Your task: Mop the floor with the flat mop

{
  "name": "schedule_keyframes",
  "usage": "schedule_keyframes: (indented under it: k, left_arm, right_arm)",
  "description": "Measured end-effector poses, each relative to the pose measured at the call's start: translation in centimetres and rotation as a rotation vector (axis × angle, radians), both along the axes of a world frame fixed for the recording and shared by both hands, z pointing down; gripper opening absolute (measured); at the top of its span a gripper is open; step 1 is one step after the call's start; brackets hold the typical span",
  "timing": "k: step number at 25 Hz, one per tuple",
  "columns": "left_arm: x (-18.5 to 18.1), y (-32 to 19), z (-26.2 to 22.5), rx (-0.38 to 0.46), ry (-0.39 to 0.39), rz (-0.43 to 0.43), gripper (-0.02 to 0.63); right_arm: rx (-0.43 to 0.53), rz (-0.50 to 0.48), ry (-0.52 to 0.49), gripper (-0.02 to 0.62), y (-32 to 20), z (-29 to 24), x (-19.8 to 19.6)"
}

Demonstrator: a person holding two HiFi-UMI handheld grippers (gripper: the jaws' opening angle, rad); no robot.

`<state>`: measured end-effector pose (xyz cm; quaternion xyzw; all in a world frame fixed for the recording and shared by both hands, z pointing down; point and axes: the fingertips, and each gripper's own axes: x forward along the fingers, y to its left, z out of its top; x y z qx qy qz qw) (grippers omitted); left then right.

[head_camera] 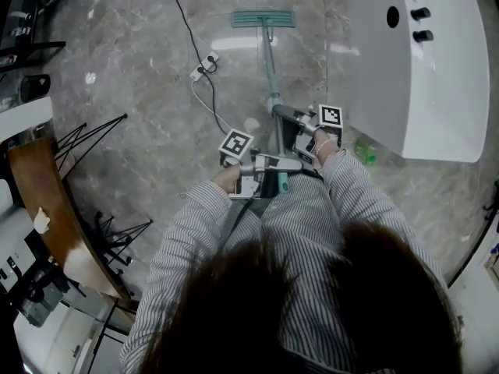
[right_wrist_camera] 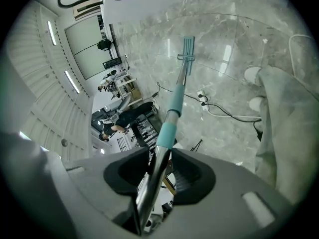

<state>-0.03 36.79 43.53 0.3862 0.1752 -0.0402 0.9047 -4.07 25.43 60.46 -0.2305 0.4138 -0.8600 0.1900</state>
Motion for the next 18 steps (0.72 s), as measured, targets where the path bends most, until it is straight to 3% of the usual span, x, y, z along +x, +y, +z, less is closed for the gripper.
schedule_keyframes:
  k: [18]
  left_arm:
    - [0.11, 0.33, 0.12, -0.002, -0.006, 0.036, 0.058]
  right_arm:
    - [0.015, 0.012, -0.002, 0.139, 0.15, 0.32, 0.04]
